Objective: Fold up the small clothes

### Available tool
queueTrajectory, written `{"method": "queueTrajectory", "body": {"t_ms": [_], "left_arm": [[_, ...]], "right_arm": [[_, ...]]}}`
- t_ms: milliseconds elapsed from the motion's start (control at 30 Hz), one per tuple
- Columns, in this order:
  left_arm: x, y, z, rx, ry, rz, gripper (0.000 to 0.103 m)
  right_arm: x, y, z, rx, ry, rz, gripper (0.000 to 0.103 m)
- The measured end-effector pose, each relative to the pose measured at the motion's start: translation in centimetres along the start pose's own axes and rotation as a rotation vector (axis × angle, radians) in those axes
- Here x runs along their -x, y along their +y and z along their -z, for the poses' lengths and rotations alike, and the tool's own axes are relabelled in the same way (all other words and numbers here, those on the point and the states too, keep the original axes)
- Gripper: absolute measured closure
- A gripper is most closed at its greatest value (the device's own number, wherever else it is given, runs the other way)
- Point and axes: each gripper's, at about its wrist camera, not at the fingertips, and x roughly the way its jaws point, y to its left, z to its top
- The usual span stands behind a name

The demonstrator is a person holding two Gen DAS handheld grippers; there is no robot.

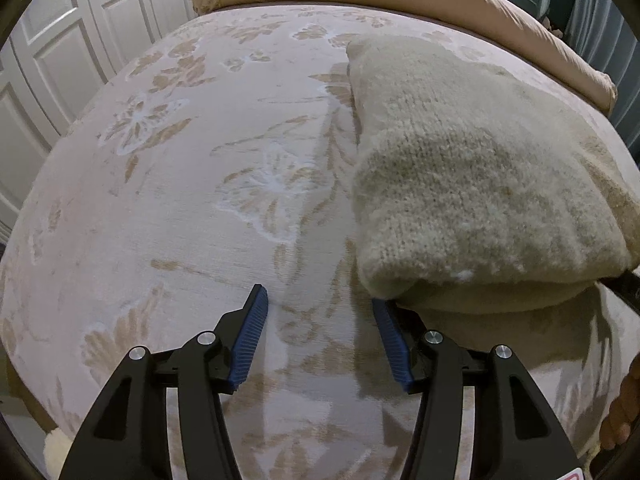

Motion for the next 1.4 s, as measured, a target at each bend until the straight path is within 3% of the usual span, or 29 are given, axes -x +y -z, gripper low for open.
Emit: {"method": "queueTrajectory", "body": {"t_ms": [133, 333, 533, 733, 867, 1100, 1400], "left_arm": [[0.7, -0.3, 0.6, 0.022, 0.004, 0.021, 0.047], [2.5, -2.3, 3.3, 0.001, -0.006, 0.023, 0.035], [3.1, -3.5, 6.3, -0.014, -0.015, -0.018, 0.023], [3.8, -3.9, 8.6, -0.031, -0.034, -0.029, 0.016], [3.9, -4.2, 9.8, -0.040, -0.072, -0.053, 0.014], [3.7, -3.8, 10.6, -0.015, -0.135, -0.037, 0.011], [4.1, -3.8, 11.7, -0.016, -0.198, -0.020, 0.011]], "right_arm": [[2.9, 0.5, 2.5, 0.008, -0.029, 0.042, 0.074], [6.1, -0.1, 6.6, 0.024, -0.089, 0.120, 0.037], [6.5, 0.7, 9.4, 0.041, -0.106, 0.166, 0.024], [6.0, 1.7, 12.7, 0.077, -0.072, 0.166, 0.018], [5.8, 2.7, 14.8, 0.152, -0.107, 0.219, 0.012], [5.4, 2.1, 15.2, 0.160, -0.139, 0.219, 0.005], [5.4, 2.3, 15.6, 0.153, -0.175, 0.222, 0.005]]}}
